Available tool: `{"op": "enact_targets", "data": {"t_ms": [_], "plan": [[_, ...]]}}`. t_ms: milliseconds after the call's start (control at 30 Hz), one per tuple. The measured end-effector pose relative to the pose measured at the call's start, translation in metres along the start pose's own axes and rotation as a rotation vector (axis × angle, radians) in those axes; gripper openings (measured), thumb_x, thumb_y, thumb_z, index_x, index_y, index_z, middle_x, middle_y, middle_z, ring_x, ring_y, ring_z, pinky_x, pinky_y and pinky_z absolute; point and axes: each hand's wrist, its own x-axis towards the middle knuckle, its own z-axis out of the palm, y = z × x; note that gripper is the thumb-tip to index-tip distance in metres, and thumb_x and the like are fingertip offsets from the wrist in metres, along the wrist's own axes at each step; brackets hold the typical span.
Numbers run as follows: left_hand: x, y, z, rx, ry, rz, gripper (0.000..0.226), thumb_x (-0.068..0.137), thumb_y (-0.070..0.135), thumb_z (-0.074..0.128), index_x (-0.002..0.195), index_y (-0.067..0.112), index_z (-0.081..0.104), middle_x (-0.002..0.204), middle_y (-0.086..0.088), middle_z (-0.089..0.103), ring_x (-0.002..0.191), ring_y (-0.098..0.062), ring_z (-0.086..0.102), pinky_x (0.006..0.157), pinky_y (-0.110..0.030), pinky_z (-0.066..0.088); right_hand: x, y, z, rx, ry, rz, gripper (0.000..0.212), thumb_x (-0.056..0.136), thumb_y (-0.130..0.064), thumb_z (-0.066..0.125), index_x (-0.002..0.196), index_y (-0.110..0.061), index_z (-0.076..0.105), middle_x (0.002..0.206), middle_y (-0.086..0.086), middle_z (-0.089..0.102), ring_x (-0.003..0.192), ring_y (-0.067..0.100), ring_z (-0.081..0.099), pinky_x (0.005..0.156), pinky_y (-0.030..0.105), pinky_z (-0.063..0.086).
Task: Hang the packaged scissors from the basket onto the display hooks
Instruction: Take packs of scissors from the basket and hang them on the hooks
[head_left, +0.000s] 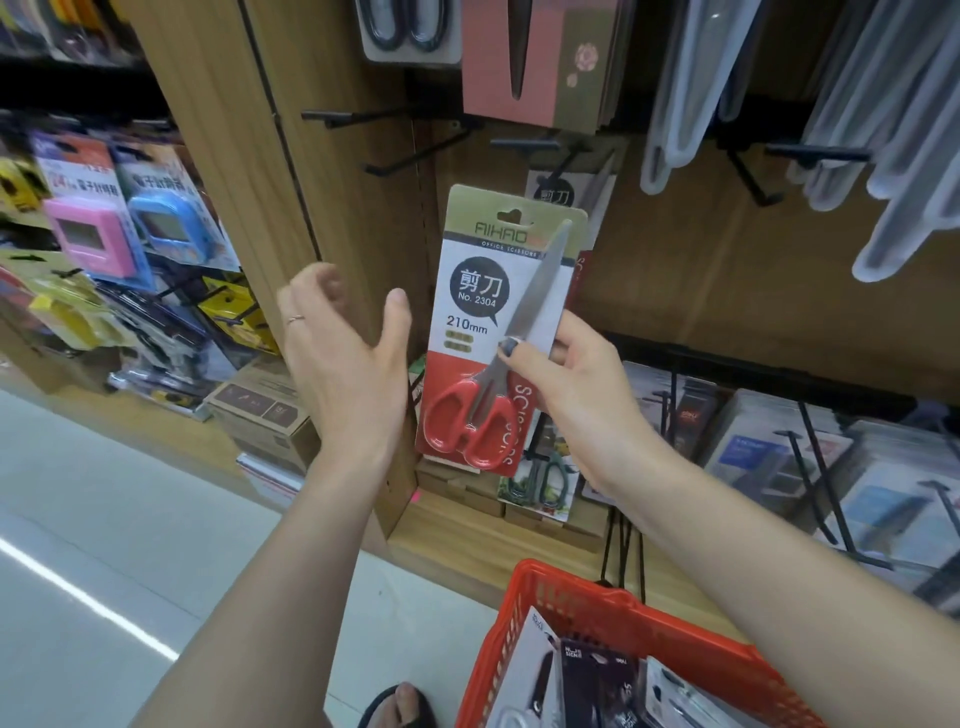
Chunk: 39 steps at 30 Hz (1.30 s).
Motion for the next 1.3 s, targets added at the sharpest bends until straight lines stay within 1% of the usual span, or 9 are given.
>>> {"op": "enact_targets", "data": {"t_ms": [100,267,433,600,833,967,1067,1167,1300], "plan": [[0.006,-0.004,-0.006,0.131,0.094,-0.002,0.070,0.094,0.045,0.066,0.148,0.010,0.040,0.144,-0.016,0.043,0.133,-0.031,0.046,0.116,-0.050,0.037,-0.004,-0.003,-0.001,0.019,0.023,-0.057,0.027,0.105,-0.018,0.062,0.130,-0.026,0.064,0.120,-0.008,0.077,0.113,0.012,0.073,0.096,0.042,0.061],[0.006,-0.009,-0.004,0.112,0.011,-0.074,0.092,0.097,0.043,0.068,0.165,0.010,0.015,0.167,-0.020,0.019,0.155,-0.034,0.026,0.128,-0.049,0.023,-0.004,-0.012,0.001,0.028,0.044,-0.103,0.020,0.105,-0.022,0.061,0.118,-0.037,0.064,0.116,-0.014,0.077,0.109,0.006,0.073,0.083,0.027,0.063],[0.007,-0.017,0.007,0.041,-0.071,-0.168,0.097,0.101,0.046,0.065,0.168,0.010,0.005,0.174,-0.014,0.008,0.159,-0.031,0.018,0.125,-0.046,0.026,0.000,-0.018,0.005,0.035,0.076,-0.114,0.015,0.104,-0.022,0.062,0.115,-0.033,0.064,0.115,-0.011,0.078,0.106,0.007,0.074,0.079,0.025,0.063],[0.005,-0.025,0.014,0.036,-0.085,-0.172,0.102,0.100,0.048,0.066,0.169,0.011,-0.001,0.176,-0.009,0.002,0.162,-0.030,0.010,0.126,-0.045,0.023,-0.002,-0.016,0.010,-0.013,0.140,-0.168,0.018,0.104,-0.022,0.062,0.108,-0.040,0.062,0.114,-0.013,0.076,0.108,0.007,0.073,0.078,0.025,0.063],[0.003,-0.027,0.017,0.064,-0.092,-0.174,0.109,0.097,0.051,0.069,0.169,0.010,-0.004,0.177,-0.010,-0.002,0.163,-0.031,0.005,0.130,-0.048,0.023,0.030,-0.006,0.002,-0.017,0.269,-0.041,0.016,0.104,-0.019,0.062,0.119,-0.023,0.067,0.112,-0.007,0.078,0.103,0.011,0.075,0.087,0.036,0.063],[0.002,-0.025,0.018,0.075,-0.067,-0.182,0.108,0.097,0.051,0.069,0.169,0.010,-0.001,0.177,-0.010,0.001,0.163,-0.030,0.006,0.128,-0.052,0.027,0.076,0.000,-0.010,-0.035,0.378,0.048,0.014,0.100,-0.018,0.065,0.114,-0.021,0.068,0.106,0.001,0.079,0.095,0.019,0.077,0.089,0.044,0.063],[0.001,-0.025,0.020,0.065,-0.063,-0.179,0.107,0.097,0.050,0.069,0.169,0.009,0.000,0.177,-0.010,0.000,0.163,-0.029,0.006,0.127,-0.053,0.027,0.108,0.002,-0.024,-0.015,0.469,0.077,0.006,0.098,-0.019,0.067,0.099,-0.024,0.064,0.101,0.004,0.076,0.092,0.023,0.075,0.083,0.038,0.061],[0.000,-0.025,0.022,0.080,-0.041,-0.190,0.107,0.097,0.050,0.068,0.169,0.009,0.000,0.177,-0.007,0.000,0.163,-0.028,0.007,0.125,-0.054,0.032,0.130,0.004,-0.036,-0.010,0.566,0.128,0.026,0.096,-0.027,0.072,0.083,-0.028,0.050,0.090,-0.004,0.066,0.080,0.015,0.066,0.071,0.030,0.054],[-0.001,-0.021,0.026,0.096,-0.009,-0.216,0.107,0.097,0.051,0.069,0.169,0.011,0.001,0.177,-0.005,0.002,0.163,-0.027,0.009,0.124,-0.051,0.035,0.148,0.009,-0.046,-0.033,0.593,0.161,0.020,0.095,-0.029,0.073,0.090,-0.021,0.055,0.095,0.002,0.069,0.083,0.021,0.069,0.068,0.028,0.055]]}}
